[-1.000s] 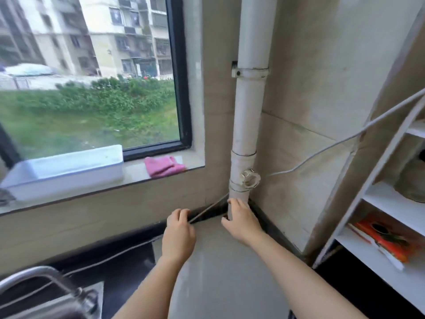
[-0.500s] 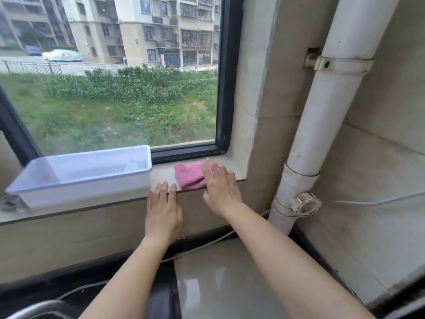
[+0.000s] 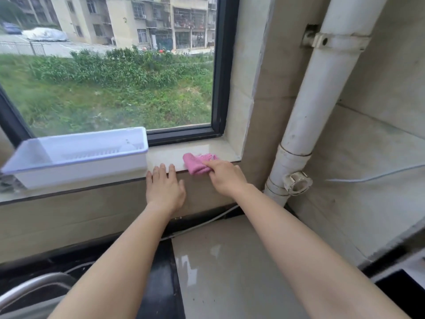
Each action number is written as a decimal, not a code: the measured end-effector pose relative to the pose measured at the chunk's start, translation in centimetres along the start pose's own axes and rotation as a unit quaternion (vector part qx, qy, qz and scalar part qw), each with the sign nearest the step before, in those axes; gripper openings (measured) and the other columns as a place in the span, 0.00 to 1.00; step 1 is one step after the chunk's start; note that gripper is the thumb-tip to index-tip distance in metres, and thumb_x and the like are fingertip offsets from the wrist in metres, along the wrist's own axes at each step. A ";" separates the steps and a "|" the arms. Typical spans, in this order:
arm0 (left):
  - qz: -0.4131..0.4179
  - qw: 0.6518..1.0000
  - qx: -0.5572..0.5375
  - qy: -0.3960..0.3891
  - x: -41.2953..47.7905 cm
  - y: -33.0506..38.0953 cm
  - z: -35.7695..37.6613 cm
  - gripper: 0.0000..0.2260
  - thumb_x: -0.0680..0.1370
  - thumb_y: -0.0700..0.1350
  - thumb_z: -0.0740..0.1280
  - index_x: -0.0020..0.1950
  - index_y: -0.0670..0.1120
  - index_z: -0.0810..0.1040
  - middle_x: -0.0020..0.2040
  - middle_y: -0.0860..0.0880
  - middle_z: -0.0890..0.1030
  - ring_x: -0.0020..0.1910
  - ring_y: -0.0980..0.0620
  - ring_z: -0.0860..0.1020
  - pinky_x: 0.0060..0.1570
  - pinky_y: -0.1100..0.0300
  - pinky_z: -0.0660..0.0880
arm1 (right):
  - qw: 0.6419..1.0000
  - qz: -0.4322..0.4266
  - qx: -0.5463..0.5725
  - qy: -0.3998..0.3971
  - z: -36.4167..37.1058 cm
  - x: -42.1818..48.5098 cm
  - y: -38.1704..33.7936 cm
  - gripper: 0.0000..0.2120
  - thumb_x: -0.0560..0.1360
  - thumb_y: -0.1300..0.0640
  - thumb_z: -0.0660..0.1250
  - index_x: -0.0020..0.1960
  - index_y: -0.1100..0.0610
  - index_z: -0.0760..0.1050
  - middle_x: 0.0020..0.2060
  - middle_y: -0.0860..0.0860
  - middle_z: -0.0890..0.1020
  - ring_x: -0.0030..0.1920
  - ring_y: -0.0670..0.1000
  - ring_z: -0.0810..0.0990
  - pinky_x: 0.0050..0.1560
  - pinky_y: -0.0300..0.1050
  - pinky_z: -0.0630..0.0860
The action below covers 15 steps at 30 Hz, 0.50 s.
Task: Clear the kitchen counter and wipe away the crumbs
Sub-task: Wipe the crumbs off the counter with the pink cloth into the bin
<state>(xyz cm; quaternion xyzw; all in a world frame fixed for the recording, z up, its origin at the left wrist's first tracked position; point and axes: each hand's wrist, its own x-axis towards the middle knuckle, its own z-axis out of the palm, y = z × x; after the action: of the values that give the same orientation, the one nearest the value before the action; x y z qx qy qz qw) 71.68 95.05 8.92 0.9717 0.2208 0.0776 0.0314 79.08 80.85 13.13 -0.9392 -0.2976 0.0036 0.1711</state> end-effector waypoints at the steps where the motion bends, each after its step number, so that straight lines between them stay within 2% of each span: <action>1: 0.001 1.000 0.003 0.001 -0.8 0.7 -0.7 0.24 0.81 0.51 0.51 0.75 0.43 0.56 0.74 0.39 0.59 0.74 0.42 0.55 0.72 0.45 0.44 | 0.999 0.011 0.028 0.026 -0.6 -1.7 0.6 0.21 0.79 0.60 0.54 0.68 0.45 0.70 0.67 0.51 0.74 0.66 0.56 0.71 0.63 0.54 0.66; 3: 0.005 0.999 -0.037 0.030 -2.6 2.5 -1.3 0.22 0.80 0.49 0.52 0.73 0.42 0.59 0.71 0.40 0.64 0.72 0.42 0.58 0.72 0.44 0.42 | 0.993 0.022 0.093 0.066 -1.2 -4.8 2.1 0.20 0.78 0.60 0.55 0.68 0.47 0.71 0.64 0.52 0.76 0.64 0.55 0.73 0.63 0.52 0.69; 5: 0.004 0.987 -0.151 0.046 -4.9 5.1 -1.0 0.21 0.80 0.47 0.53 0.72 0.42 0.63 0.69 0.40 0.68 0.70 0.42 0.62 0.72 0.44 0.43 | 0.975 0.044 0.199 0.083 -1.8 -8.4 3.7 0.17 0.79 0.59 0.57 0.66 0.49 0.74 0.59 0.52 0.80 0.59 0.52 0.76 0.59 0.46 0.72; 6: -0.003 0.975 -0.220 0.033 -6.1 6.6 -0.7 0.20 0.80 0.47 0.54 0.71 0.42 0.65 0.68 0.39 0.70 0.68 0.41 0.65 0.71 0.45 0.47 | 0.961 0.065 0.255 0.080 -2.0 -10.4 4.6 0.16 0.79 0.59 0.58 0.64 0.50 0.76 0.54 0.51 0.82 0.54 0.50 0.78 0.53 0.43 0.73; 7: -0.007 0.955 -0.297 0.004 -7.7 8.8 -0.3 0.19 0.81 0.46 0.54 0.69 0.42 0.68 0.66 0.39 0.72 0.66 0.41 0.68 0.70 0.47 0.53 | 0.948 0.092 0.296 0.078 -2.4 -13.3 5.9 0.15 0.79 0.59 0.59 0.63 0.51 0.77 0.48 0.49 0.83 0.47 0.46 0.79 0.46 0.39 0.74; 9: -0.039 0.885 -0.457 -0.082 -10.8 12.2 0.8 0.16 0.80 0.44 0.54 0.62 0.41 0.75 0.62 0.39 0.76 0.61 0.41 0.72 0.62 0.51 0.64 | 0.929 0.144 0.336 0.065 -2.7 -18.5 7.9 0.14 0.79 0.61 0.60 0.62 0.54 0.78 0.36 0.45 0.80 0.31 0.39 0.76 0.32 0.33 0.71; 10: -0.050 0.845 -0.516 -0.128 -12.6 14.0 1.3 0.14 0.80 0.43 0.54 0.56 0.40 0.77 0.60 0.39 0.78 0.58 0.42 0.74 0.57 0.53 0.67 | 0.920 0.175 0.346 0.059 -2.9 -21.3 9.0 0.14 0.79 0.61 0.60 0.62 0.54 0.78 0.35 0.46 0.79 0.29 0.40 0.76 0.30 0.34 0.73; 12: -0.053 0.783 -0.578 -0.225 -17.2 17.5 2.2 0.12 0.79 0.41 0.55 0.48 0.42 0.78 0.54 0.39 0.80 0.51 0.44 0.76 0.47 0.56 0.69 | 0.896 0.246 0.366 0.052 -3.2 -27.6 11.1 0.15 0.79 0.61 0.61 0.63 0.54 0.76 0.42 0.48 0.82 0.39 0.46 0.81 0.39 0.42 0.79; 13: -0.049 0.756 -0.595 -0.268 -19.6 19.1 2.6 0.12 0.79 0.41 0.55 0.47 0.43 0.78 0.51 0.41 0.81 0.48 0.45 0.77 0.43 0.57 0.69 | 0.881 0.278 0.380 0.052 -3.4 -30.8 12.1 0.15 0.79 0.60 0.62 0.64 0.56 0.76 0.42 0.47 0.83 0.43 0.46 0.82 0.41 0.40 0.79; 15: -0.044 0.722 -0.605 -0.334 -24.1 21.5 3.2 0.12 0.79 0.42 0.56 0.42 0.46 0.77 0.45 0.48 0.80 0.43 0.51 0.77 0.37 0.59 0.68 | 0.852 0.325 0.408 0.041 -3.5 -36.4 13.4 0.14 0.79 0.59 0.62 0.63 0.58 0.76 0.34 0.42 0.83 0.35 0.40 0.82 0.33 0.33 0.76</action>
<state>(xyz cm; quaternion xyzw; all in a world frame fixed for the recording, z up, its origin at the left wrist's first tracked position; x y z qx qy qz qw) 59.84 65.18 4.52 0.6985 0.1447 -0.1365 0.6875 57.00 49.08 8.63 -0.8272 0.0600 0.1412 0.5406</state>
